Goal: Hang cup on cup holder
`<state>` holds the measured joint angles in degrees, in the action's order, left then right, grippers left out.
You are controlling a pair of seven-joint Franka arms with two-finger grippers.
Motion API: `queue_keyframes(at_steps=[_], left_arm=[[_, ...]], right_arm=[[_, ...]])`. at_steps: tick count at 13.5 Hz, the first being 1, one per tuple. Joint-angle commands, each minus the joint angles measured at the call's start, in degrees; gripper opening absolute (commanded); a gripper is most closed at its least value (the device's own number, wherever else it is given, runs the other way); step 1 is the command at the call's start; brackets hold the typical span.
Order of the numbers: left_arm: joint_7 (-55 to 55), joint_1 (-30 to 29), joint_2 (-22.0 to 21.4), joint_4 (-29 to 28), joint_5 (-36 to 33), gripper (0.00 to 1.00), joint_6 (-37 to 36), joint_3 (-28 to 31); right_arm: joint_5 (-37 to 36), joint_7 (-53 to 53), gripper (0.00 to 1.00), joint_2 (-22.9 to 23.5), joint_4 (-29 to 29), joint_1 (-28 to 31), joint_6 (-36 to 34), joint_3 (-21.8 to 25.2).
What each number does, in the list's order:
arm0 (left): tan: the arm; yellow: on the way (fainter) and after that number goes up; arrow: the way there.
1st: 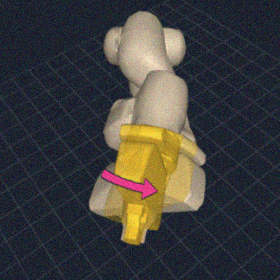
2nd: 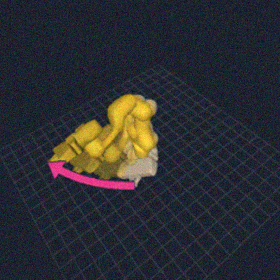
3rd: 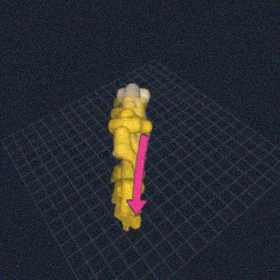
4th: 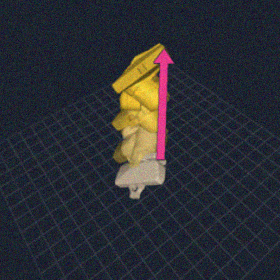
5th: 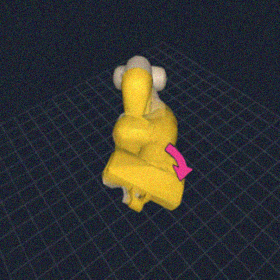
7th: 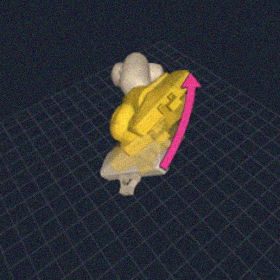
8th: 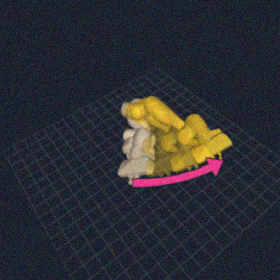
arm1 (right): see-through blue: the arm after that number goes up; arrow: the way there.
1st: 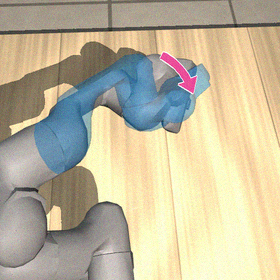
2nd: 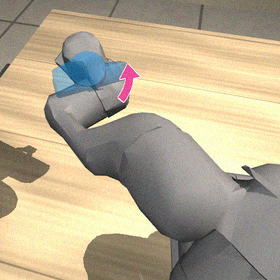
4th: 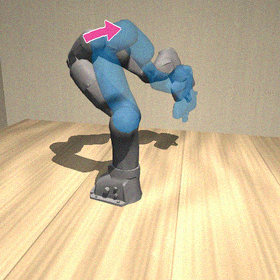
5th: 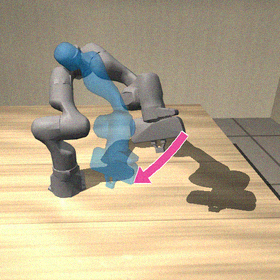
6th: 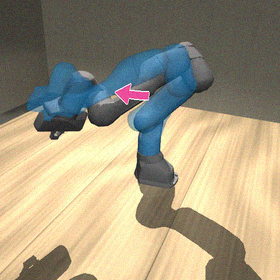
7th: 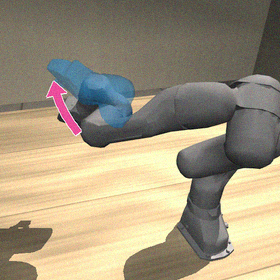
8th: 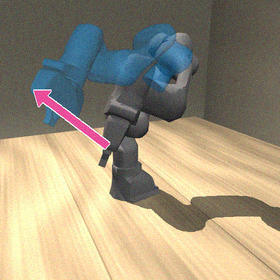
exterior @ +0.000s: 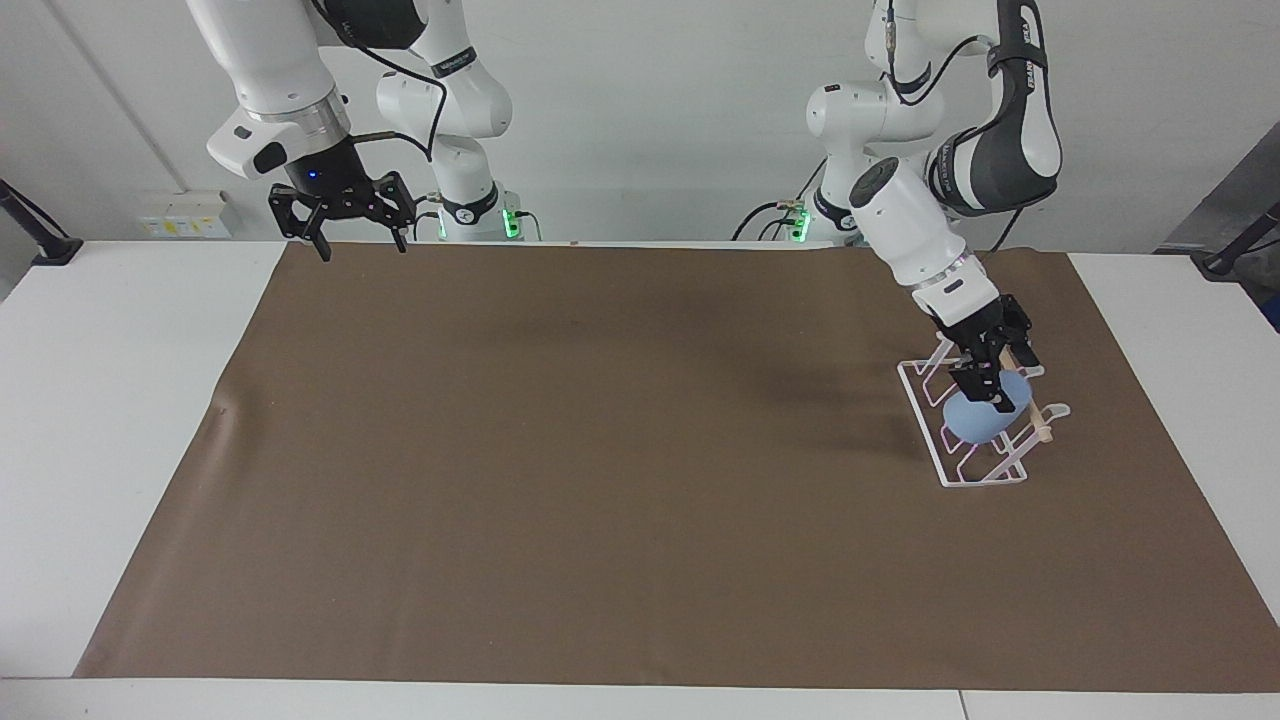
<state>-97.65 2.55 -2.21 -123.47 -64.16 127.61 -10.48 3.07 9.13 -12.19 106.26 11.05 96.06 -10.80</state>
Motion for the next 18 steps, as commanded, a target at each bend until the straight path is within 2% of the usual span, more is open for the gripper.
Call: queue_keyframes(at_steps=[1,3,5,9,11,14,18], left_arm=[[-0.61,-0.44,-1.22,-0.99,-1.49,1.0,2.11,0.11],[1.14,-0.44,-0.43,1.29,-1.23,1.0,2.73,0.02],[2.2,-0.35,1.5,3.75,1.91,1.0,3.08,0.02],[4.22,0.53,2.39,7.1,14.38,1.0,4.05,-0.16],[6.06,1.4,2.04,9.47,21.93,1.0,3.7,-0.77],[15.79,1.41,0.37,12.54,35.21,1.0,1.69,-0.77],[29.77,1.06,-0.33,14.31,44.98,1.0,-2.88,-0.77]], right_arm=[[-0.96,1.5,1.0,-1.17,0.97,1.52,0.97,-0.53],[-0.79,1.33,1.0,-1.08,0.79,2.13,0.88,-0.53],[-0.79,1.24,1.0,-1.08,0.53,2.49,1.14,-0.53],[-0.79,1.06,1.0,-1.17,0.35,2.49,0.71,-0.45],[-0.7,-3.21,1.0,-1.17,0.44,2.57,0.79,-0.01],[-0.7,-5.88,1.0,-1.17,0.44,2.57,1.06,-0.01],[-0.79,-5.36,1.0,-1.17,0.44,2.57,1.15,0.08]])
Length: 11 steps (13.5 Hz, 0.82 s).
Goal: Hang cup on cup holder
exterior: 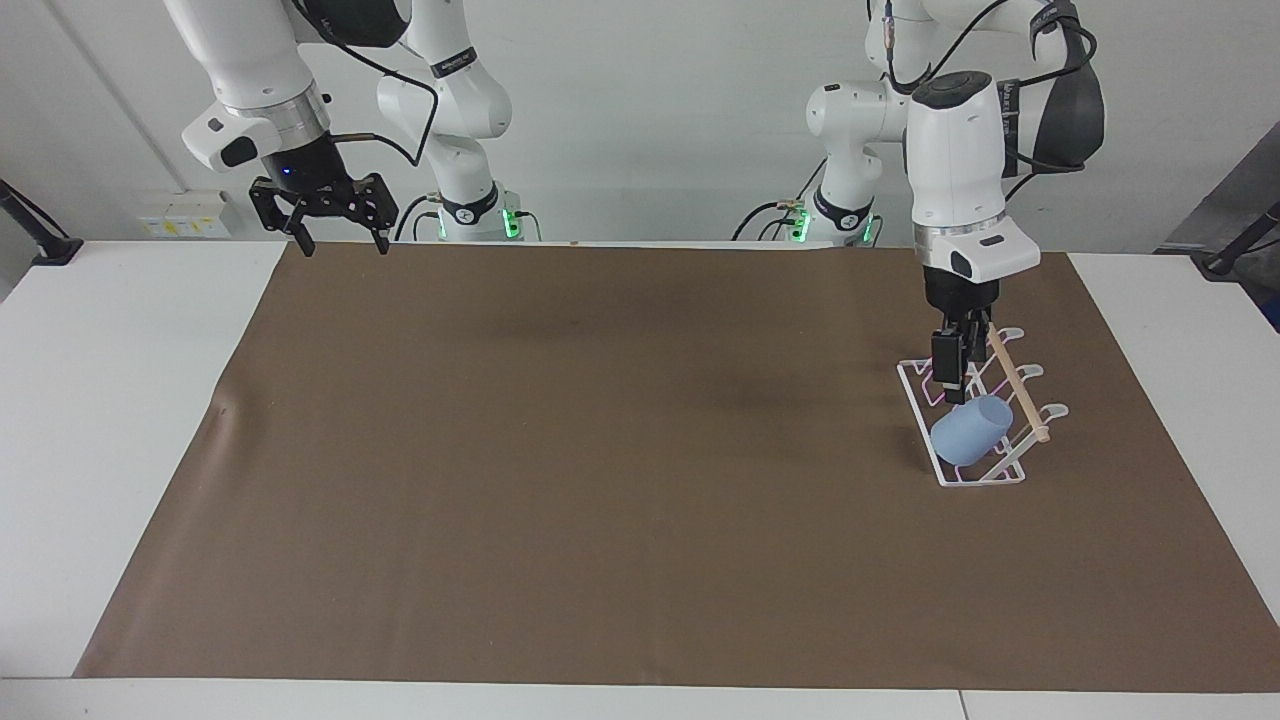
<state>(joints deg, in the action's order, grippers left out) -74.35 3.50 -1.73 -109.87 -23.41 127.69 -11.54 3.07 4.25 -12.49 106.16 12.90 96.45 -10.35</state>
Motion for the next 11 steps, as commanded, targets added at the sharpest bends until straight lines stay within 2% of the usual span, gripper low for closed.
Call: queue_keyframes(at_steps=[1,3,6,11], left_arm=[[11.2,0.02,-1.34,0.71,6.78,1.0,-4.62,0.29],[21.56,-0.15,-2.57,0.97,11.96,1.0,-8.92,0.38],[38.26,-0.68,-2.75,5.18,19.7,1.0,-18.76,1.52],[54.98,-4.02,-3.37,6.16,21.92,1.0,-24.05,1.52]], right_arm=[[-0.7,-0.47,1.0,-0.87,0.45,0.81,0.67,-0.37],[-0.79,-0.47,1.0,-0.87,0.45,0.99,0.67,-0.37],[-0.79,-0.47,1.0,-0.87,0.45,0.99,0.49,-0.37],[-0.7,-0.47,1.0,-0.87,0.45,0.99,0.4,-0.46]])
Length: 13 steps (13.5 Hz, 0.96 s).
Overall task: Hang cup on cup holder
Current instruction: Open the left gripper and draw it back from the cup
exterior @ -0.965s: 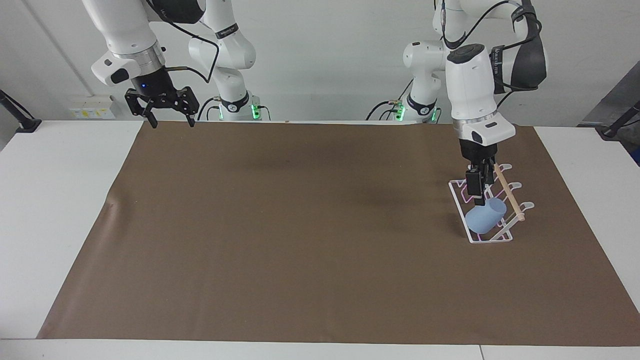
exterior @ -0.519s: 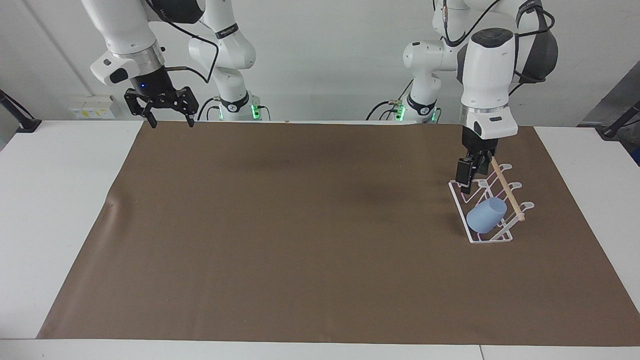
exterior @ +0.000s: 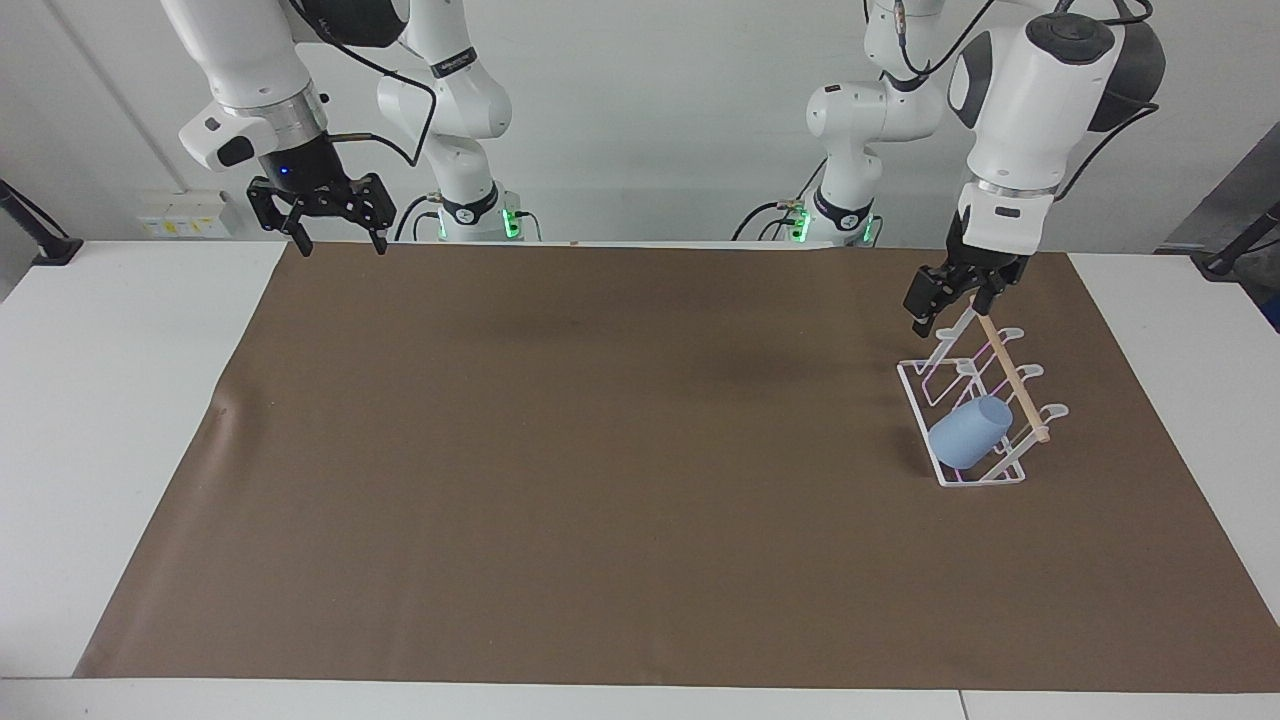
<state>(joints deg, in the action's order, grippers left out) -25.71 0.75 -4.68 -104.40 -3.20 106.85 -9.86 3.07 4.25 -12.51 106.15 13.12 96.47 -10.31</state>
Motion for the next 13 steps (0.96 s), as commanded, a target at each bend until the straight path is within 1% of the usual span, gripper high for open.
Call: queue_keyframes(at_steps=[1,4,5,7,9,12,13], left_arm=[[10.03,-1.36,-0.51,1.47,1.7,1.0,-4.79,-0.07],[19.53,-1.45,-0.07,6.3,1.7,1.0,-11.64,0.81],[22.0,-1.97,0.1,6.84,1.62,1.0,-13.23,1.16],[22.81,-3.12,0.89,9.47,1.62,1.0,-16.83,1.16],[23.43,-4.61,2.56,12.8,1.79,1.0,-20.43,1.25],[24.04,-5.84,3.62,14.31,3.37,1.0,-21.42,1.25],[24.22,-5.93,3.19,14.66,3.9,1.0,-20.63,1.25]], right_arm=[[-0.7,-0.47,1.0,-0.85,0.46,0.76,0.3,-0.59],[-0.7,-0.47,1.0,-0.94,0.46,0.68,0.29,-0.59],[-0.7,-0.47,1.0,-0.94,0.46,0.76,0.29,-0.59],[-0.7,-0.56,1.0,-0.85,0.46,0.76,0.29,-0.59],[-0.7,-0.47,1.0,-0.85,0.46,0.68,0.29,-0.59],[-0.7,-0.56,1.0,-0.85,0.46,0.68,0.29,-0.59],[-0.7,-0.56,1.0,-0.85,0.46,0.68,0.29,-0.59]])
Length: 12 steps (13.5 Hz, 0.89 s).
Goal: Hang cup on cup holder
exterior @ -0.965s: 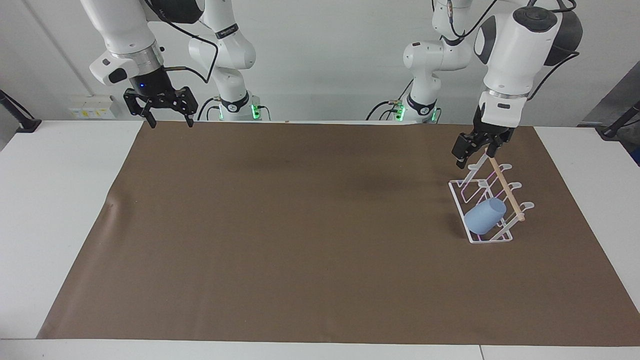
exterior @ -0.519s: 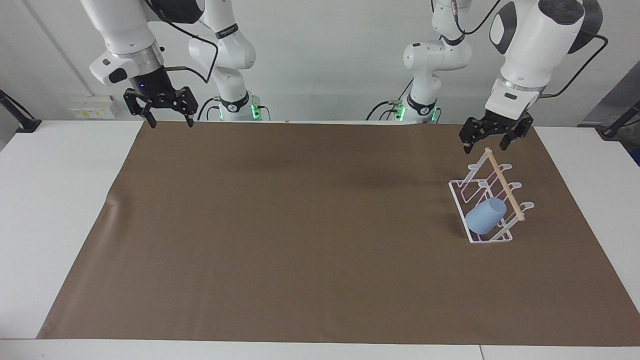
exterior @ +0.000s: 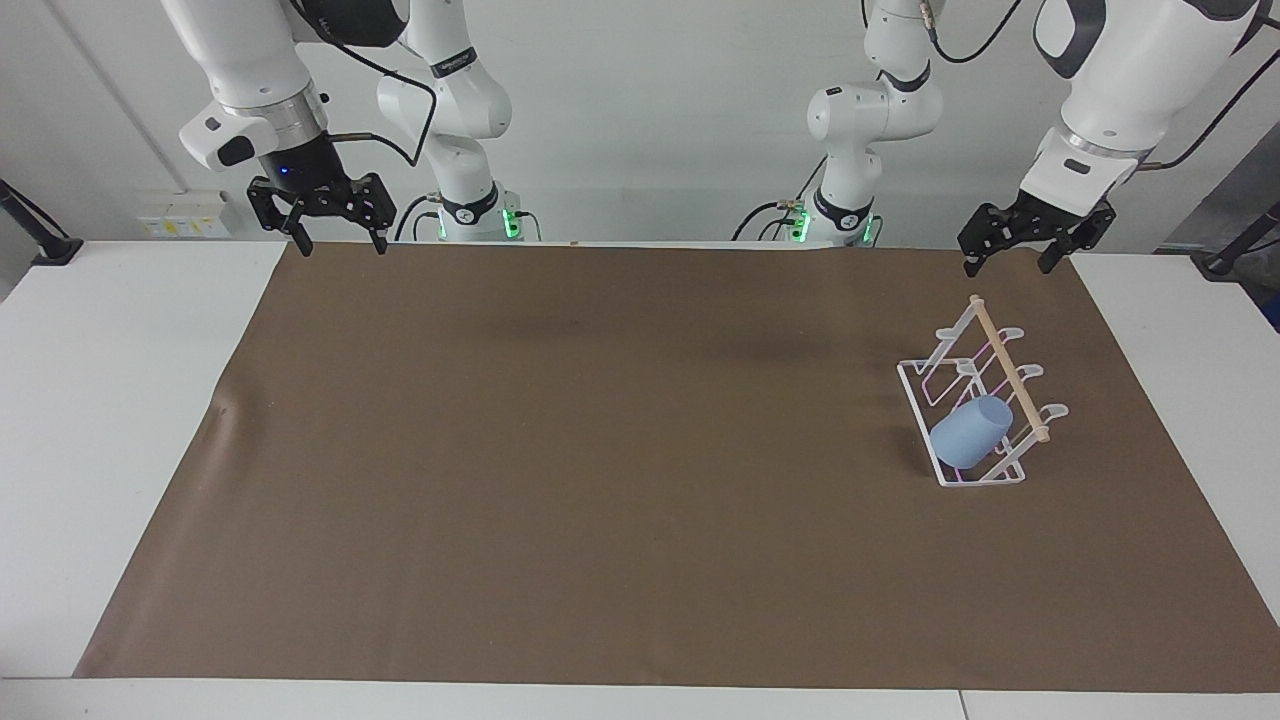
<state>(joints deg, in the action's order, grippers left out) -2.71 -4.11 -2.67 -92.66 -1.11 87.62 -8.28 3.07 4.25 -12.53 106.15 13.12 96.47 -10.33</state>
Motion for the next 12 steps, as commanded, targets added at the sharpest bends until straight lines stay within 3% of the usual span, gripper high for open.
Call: queue_keyframes(at_steps=[1,4,7,12], left_arm=[[1.56,-1.16,0.83,2.57,1.99,1.0,-1.13,-0.25],[1.83,-1.34,0.04,1.86,2.08,1.0,-1.74,-0.42],[4.81,-1.77,-3.47,-3.14,2.16,1.0,-1.31,-0.34],[4.64,-3.09,-3.48,-1.73,6.3,1.0,0.53,-0.6]], right_arm=[[-0.7,-0.47,1.0,-0.92,0.47,0.68,0.29,-0.57],[-0.7,-0.56,1.0,-0.83,0.47,0.68,0.29,-0.57],[-0.7,-0.47,1.0,-0.83,0.47,0.76,0.29,-0.57],[-0.7,-0.47,1.0,-0.83,0.47,0.76,0.21,-0.57]])
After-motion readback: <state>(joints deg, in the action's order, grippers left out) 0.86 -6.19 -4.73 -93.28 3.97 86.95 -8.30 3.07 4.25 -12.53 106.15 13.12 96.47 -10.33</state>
